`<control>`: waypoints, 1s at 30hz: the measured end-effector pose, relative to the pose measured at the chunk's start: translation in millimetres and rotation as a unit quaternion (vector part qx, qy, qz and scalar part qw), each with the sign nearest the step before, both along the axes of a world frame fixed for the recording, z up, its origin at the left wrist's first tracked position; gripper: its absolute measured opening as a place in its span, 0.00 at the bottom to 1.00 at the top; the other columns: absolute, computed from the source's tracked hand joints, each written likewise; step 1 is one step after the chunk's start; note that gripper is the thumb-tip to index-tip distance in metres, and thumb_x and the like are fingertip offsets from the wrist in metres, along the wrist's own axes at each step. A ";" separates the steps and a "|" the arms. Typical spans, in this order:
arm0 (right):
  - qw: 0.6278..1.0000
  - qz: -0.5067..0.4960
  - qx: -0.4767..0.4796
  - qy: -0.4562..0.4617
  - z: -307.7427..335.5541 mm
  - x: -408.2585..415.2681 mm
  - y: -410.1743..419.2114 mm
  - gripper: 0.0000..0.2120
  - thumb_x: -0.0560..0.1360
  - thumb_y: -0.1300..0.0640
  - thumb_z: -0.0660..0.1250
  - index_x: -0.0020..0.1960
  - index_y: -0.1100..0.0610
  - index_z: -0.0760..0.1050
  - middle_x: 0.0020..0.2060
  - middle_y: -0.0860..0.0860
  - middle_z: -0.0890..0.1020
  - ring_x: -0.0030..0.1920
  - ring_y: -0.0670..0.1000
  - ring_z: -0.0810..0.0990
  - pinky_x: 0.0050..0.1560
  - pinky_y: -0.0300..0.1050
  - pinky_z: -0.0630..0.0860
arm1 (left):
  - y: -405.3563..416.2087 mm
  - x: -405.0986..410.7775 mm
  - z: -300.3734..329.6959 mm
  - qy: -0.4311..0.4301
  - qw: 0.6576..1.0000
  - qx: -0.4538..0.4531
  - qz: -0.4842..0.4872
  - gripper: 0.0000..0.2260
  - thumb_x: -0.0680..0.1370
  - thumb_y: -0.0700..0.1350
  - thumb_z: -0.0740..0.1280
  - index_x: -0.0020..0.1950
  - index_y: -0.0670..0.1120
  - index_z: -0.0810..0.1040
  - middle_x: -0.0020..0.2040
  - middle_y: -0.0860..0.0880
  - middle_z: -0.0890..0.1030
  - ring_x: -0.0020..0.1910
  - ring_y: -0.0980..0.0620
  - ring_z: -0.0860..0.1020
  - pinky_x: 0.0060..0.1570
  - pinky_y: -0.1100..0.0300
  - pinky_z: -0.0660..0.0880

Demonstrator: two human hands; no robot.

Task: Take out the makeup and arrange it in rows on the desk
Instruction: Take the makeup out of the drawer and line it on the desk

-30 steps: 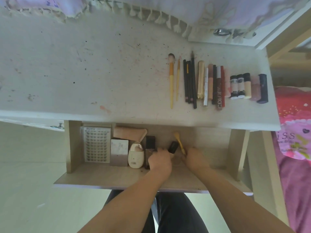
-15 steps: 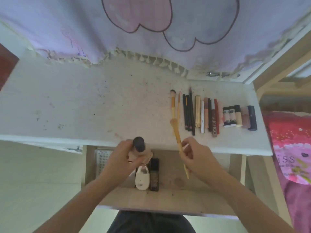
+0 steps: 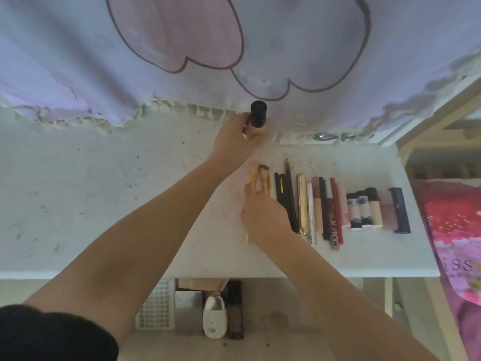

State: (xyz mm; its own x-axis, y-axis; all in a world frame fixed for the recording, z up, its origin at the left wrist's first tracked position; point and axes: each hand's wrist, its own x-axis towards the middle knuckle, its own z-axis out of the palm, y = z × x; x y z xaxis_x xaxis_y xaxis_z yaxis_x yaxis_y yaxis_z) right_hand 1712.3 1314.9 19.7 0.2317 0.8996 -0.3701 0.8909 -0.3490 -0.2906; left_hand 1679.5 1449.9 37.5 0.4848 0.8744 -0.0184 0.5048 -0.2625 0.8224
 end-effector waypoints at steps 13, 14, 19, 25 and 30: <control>0.955 0.164 0.218 0.113 11.4 -13.3 -107.2 0.09 0.78 0.50 0.53 0.49 0.53 0.70 0.32 0.46 0.76 0.26 0.47 0.74 0.24 0.38 0.71 | -79.4 -67.3 1.6 -0.045 0.994 0.064 0.081 0.07 0.77 0.46 0.63 0.55 0.49 0.71 0.47 0.53 0.76 0.42 0.61 0.73 0.41 0.70 0.69; 0.961 0.187 0.172 0.112 -2.6 -23.2 -128.5 0.09 0.78 0.49 0.53 0.49 0.51 0.69 0.33 0.46 0.78 0.27 0.46 0.75 0.24 0.35 0.68 | -108.3 -93.7 -4.9 -0.071 0.989 0.084 0.098 0.05 0.78 0.46 0.61 0.52 0.52 0.71 0.44 0.56 0.75 0.39 0.61 0.73 0.39 0.71 0.69; 0.978 0.011 -0.147 0.147 -93.9 -51.9 -178.9 0.20 0.81 0.51 0.55 0.71 0.54 0.61 0.59 0.56 0.76 0.54 0.56 0.78 0.49 0.46 0.73 | -249.6 -198.3 -81.1 0.072 0.985 -0.102 0.116 0.09 0.78 0.44 0.61 0.49 0.61 0.70 0.44 0.60 0.76 0.42 0.60 0.76 0.39 0.70 0.69; 0.980 -0.076 -0.090 0.162 -127.2 -77.2 -142.3 0.29 0.79 0.52 0.58 0.76 0.49 0.49 0.63 0.60 0.71 0.56 0.60 0.77 0.51 0.47 0.74 | -264.8 -194.7 -146.1 0.266 0.944 -0.193 0.032 0.22 0.78 0.45 0.61 0.72 0.46 0.62 0.68 0.44 0.68 0.62 0.47 0.71 0.58 0.56 0.72; 0.982 -0.081 -0.105 0.135 -137.1 -88.8 -133.9 0.23 0.77 0.54 0.62 0.69 0.56 0.61 0.64 0.61 0.68 0.60 0.61 0.72 0.55 0.46 0.71 | -257.3 -172.5 -162.0 0.377 0.914 -0.147 0.034 0.20 0.78 0.50 0.61 0.68 0.44 0.66 0.69 0.44 0.66 0.67 0.45 0.66 0.63 0.53 0.68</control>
